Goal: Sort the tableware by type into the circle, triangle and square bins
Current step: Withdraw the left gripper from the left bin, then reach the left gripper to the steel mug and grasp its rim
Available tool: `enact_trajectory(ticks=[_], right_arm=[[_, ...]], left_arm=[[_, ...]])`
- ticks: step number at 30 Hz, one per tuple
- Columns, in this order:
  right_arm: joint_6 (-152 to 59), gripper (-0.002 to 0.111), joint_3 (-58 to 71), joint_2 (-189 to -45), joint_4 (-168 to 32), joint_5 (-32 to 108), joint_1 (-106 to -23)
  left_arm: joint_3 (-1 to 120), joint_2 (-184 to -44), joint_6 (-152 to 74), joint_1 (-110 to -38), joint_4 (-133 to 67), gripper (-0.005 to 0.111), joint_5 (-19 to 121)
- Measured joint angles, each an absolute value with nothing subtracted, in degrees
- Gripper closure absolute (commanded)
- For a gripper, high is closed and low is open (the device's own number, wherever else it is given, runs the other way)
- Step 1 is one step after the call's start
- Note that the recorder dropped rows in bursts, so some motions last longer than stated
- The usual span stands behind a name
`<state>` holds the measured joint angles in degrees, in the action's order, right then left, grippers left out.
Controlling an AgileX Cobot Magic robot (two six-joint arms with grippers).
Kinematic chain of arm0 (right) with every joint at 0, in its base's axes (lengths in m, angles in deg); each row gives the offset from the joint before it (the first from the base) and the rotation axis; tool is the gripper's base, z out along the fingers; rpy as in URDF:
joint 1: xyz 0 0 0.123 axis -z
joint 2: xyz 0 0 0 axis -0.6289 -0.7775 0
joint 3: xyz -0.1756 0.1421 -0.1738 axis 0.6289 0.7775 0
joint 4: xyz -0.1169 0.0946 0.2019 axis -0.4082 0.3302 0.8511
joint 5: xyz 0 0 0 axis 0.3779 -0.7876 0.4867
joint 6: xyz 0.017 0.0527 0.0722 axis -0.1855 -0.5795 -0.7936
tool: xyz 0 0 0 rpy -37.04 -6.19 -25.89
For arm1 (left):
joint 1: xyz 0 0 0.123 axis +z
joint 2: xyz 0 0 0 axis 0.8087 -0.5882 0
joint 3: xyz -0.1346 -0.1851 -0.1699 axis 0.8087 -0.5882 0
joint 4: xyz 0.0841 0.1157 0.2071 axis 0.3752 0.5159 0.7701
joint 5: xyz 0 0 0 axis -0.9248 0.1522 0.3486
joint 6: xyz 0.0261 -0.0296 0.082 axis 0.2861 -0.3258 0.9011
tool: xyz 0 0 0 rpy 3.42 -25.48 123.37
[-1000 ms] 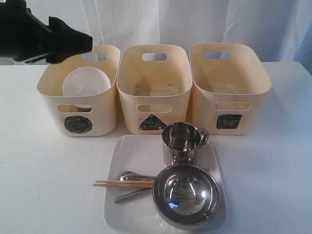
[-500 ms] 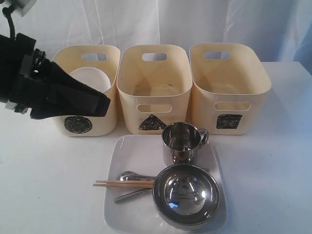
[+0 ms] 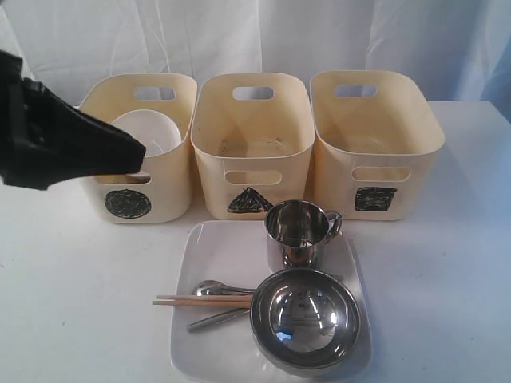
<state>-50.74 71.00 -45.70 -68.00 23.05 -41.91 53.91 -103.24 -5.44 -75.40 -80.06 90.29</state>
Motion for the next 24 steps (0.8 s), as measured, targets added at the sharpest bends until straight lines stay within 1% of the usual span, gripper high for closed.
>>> enact_trajectory(ticks=[2,4,8,9,11,24], right_arm=[[-50.74,0.108,71.00,-45.70,-68.00,23.05,-41.91],[-50.74,0.108,71.00,-45.70,-68.00,23.05,-41.91],[-50.74,0.108,71.00,-45.70,-68.00,23.05,-41.91],[-50.74,0.108,71.00,-45.70,-68.00,23.05,-41.91],[-50.74,0.108,71.00,-45.70,-68.00,23.05,-41.91],[-50.74,0.108,71.00,-45.70,-68.00,23.05,-41.91]], left_arm=[[52.59,-104.90,-5.44,-75.40,-80.54,0.068,90.17],[50.77,-107.83,-5.44,-75.40,-81.41,0.059,88.24],[50.00,-112.06,-3.67,-75.40,-84.43,0.038,84.76],[50.00,-113.25,-2.25,-75.40,-86.38,0.035,84.15],[50.00,-115.47,1.13,-75.40,-90.66,0.034,83.58],[50.00,-130.25,27.17,-75.40,-120.70,0.034,82.91]])
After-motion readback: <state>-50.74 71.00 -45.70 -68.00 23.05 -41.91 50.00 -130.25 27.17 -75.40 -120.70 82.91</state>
